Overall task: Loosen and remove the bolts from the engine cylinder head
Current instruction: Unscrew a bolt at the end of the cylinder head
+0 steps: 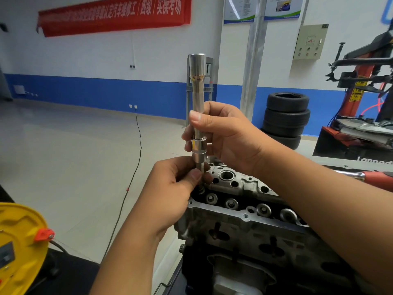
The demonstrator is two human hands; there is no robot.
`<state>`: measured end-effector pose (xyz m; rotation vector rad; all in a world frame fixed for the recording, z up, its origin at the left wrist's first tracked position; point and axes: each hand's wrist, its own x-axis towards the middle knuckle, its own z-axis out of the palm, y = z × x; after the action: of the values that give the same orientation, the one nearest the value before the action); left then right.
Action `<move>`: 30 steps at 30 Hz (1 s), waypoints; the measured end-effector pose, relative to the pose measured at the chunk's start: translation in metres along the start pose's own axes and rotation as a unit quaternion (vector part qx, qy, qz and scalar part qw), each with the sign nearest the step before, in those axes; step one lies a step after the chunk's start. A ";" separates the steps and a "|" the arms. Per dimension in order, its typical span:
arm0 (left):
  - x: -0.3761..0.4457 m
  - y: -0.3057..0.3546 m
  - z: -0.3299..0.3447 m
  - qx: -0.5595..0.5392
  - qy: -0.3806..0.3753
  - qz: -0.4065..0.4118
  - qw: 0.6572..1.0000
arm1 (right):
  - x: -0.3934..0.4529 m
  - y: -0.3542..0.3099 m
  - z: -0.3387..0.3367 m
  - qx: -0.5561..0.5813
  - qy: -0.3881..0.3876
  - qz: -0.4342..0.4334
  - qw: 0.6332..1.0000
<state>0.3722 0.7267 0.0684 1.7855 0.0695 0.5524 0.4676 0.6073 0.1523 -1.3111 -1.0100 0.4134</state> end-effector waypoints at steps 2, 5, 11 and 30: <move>0.000 0.000 -0.001 -0.002 -0.009 -0.001 1.000 | 0.000 0.000 0.000 -0.006 0.001 0.000 1.000; 0.001 -0.001 -0.002 -0.014 -0.013 -0.003 1.000 | 0.000 -0.001 -0.001 -0.011 -0.003 0.001 1.000; 0.005 -0.004 -0.001 -0.017 0.049 0.017 0.999 | 0.000 0.000 0.000 -0.023 -0.014 0.006 1.000; 0.005 -0.004 0.005 -0.047 0.097 0.044 0.993 | 0.000 0.000 0.000 -0.003 -0.035 0.010 0.999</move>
<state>0.3792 0.7246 0.0657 1.6441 0.0984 0.7794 0.4683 0.6074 0.1523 -1.3203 -1.0576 0.4732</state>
